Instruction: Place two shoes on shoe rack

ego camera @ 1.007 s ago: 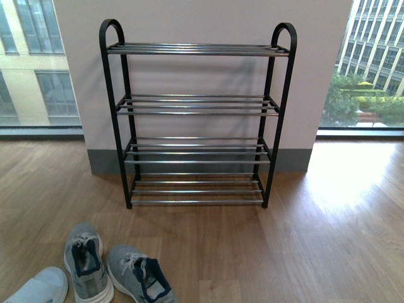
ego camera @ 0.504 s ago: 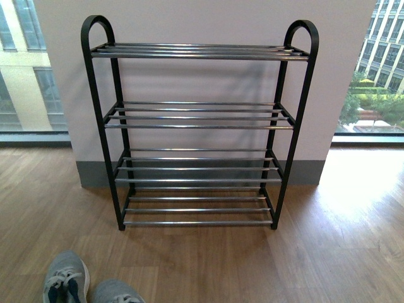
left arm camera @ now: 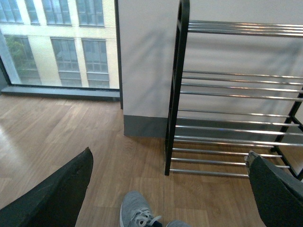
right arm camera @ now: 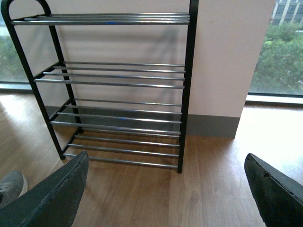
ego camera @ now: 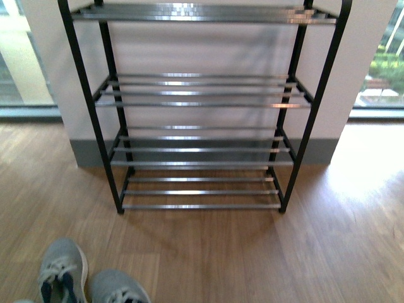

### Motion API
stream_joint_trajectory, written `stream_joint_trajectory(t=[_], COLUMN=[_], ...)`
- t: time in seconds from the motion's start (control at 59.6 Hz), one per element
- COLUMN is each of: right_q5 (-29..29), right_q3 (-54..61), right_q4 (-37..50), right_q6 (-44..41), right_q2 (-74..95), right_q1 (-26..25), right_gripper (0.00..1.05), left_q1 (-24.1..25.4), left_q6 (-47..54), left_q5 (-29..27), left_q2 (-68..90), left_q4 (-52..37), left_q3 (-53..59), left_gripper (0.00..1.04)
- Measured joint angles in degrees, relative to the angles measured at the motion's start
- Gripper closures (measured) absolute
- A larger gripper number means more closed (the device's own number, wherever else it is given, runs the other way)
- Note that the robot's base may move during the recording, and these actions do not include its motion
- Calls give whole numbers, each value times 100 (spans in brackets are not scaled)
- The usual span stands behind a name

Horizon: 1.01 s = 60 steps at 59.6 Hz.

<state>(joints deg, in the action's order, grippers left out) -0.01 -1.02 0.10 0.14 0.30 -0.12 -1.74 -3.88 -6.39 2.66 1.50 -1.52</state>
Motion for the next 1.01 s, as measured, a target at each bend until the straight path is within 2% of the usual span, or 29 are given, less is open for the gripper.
stream_joint_trajectory(t=[0.05,0.084,0.201,0.285,0.353,0.571,1.007], right_q5=[2,2,2,2,2,2,2], right_q3=[0,0,0,0,0,0,0], right_q4=[0,0,0,0,0,0,0], right_q6=[2,2,2,2,2,2,2], right_q2=[-4,0,-2,-2,-2,-2,-2], right_q1=[0,0,0,0,0,0,0], right_gripper=[9,9,9,9,9,9,9], left_q1=[-72,87,323,238,39,-260,-87], left_q6=[-1381,-2243,-4057,-4666,-5071,-4780,-3526], left_q5=[-1036,-955,-621,-485,-317,-109,-358], left_q2=[1314,2232,5134,6839,8625,10948,13429], left_q4=[-621,-1128,-2522,-2601,-2232,-1606,-817], left_q3=[-168,-304,-1008,-1644,-2234,-3530,-5425], left_gripper=[9,9,9,9,9,9,9])
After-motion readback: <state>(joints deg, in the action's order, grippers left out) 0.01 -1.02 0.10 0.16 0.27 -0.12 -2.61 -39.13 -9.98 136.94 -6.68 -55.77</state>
